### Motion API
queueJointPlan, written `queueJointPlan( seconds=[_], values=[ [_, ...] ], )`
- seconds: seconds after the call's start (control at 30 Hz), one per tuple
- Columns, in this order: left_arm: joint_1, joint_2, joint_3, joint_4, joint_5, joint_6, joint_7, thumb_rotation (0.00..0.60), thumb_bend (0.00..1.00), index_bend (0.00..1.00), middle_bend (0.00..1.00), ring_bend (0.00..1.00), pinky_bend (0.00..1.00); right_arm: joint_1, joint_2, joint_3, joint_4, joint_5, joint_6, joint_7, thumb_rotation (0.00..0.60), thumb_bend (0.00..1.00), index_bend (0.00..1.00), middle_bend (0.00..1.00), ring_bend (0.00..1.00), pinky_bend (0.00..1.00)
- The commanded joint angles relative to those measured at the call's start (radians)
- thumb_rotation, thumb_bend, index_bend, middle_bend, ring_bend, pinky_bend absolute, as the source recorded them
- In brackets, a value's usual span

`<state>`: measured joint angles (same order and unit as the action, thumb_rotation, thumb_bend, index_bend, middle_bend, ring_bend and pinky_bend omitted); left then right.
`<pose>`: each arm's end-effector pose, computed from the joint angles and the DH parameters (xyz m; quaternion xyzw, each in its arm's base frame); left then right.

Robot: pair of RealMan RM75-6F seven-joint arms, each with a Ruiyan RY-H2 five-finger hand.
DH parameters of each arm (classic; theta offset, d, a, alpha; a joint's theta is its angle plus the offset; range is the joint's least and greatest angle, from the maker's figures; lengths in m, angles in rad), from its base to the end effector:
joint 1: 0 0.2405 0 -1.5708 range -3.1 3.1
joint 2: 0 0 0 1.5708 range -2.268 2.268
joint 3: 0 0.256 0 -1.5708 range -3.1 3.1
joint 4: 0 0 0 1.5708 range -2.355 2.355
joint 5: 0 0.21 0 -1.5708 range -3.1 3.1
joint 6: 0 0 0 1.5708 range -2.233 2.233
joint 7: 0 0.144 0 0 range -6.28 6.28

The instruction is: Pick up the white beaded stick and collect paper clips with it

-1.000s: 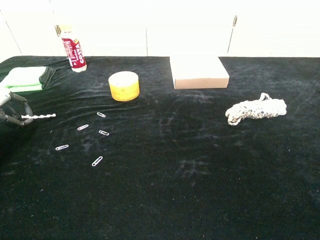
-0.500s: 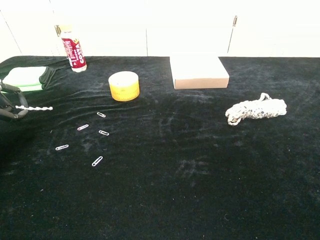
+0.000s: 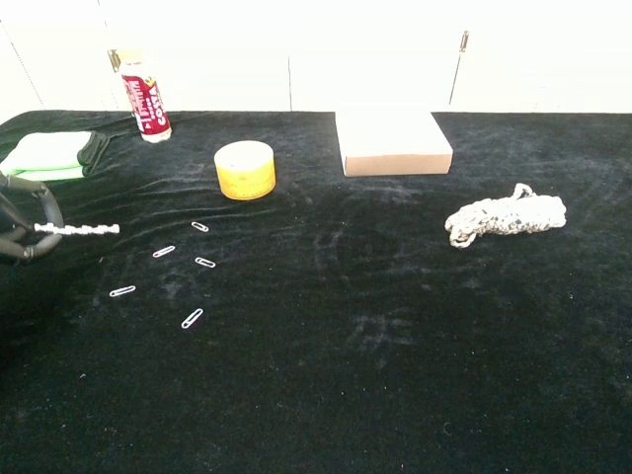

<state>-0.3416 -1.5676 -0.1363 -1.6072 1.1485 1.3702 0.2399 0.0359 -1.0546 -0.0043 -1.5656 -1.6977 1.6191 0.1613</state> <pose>-0.2345 0.2534 0.0206 -0.5443 -0.4983 -0.4221 0.5266 -0.3030 -0.1528 0.1812 0.6198 -0.3581 0.4454 0.5378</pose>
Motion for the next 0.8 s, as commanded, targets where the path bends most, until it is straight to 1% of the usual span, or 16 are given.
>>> queueJointPlan(
  seconds=[0.03,0.13,0.2,0.37,0.5,0.8],
  values=[
    [0.016,-0.009,0.029,-0.012,0.031,0.014,0.018,0.6,0.57,0.92,1.0,1.0,1.0,-0.004,0.0,-0.003,0.002,-0.007,0.008,0.001,0.6,0.18,0.0,0.0,0.0,0.0],
    [0.023,-0.022,0.047,-0.013,0.056,0.017,0.021,0.6,0.57,0.92,1.0,1.0,1.0,-0.008,-0.001,-0.003,0.003,-0.011,0.018,0.002,0.6,0.18,0.0,0.0,0.0,0.0],
    [0.026,-0.031,0.05,-0.006,0.065,0.018,0.02,0.6,0.57,0.92,1.0,1.0,1.0,-0.01,-0.001,-0.003,0.004,-0.012,0.023,0.003,0.6,0.18,0.0,0.0,0.0,0.0],
    [0.029,-0.05,0.042,0.014,0.065,0.006,0.005,0.6,0.57,0.92,1.0,1.0,1.0,-0.016,0.001,-0.005,0.015,-0.029,0.049,0.033,0.6,0.18,0.0,0.0,0.0,0.0],
    [0.025,-0.069,0.044,0.045,0.068,-0.024,-0.017,0.6,0.57,0.92,1.0,1.0,1.0,-0.02,0.002,-0.007,0.026,-0.039,0.064,0.052,0.6,0.18,0.0,0.0,0.0,0.0],
    [0.026,-0.092,0.023,0.096,0.045,-0.054,-0.033,0.6,0.57,0.92,1.0,1.0,1.0,-0.022,0.002,-0.008,0.034,-0.041,0.069,0.061,0.6,0.18,0.0,0.0,0.0,0.0]
  ],
)
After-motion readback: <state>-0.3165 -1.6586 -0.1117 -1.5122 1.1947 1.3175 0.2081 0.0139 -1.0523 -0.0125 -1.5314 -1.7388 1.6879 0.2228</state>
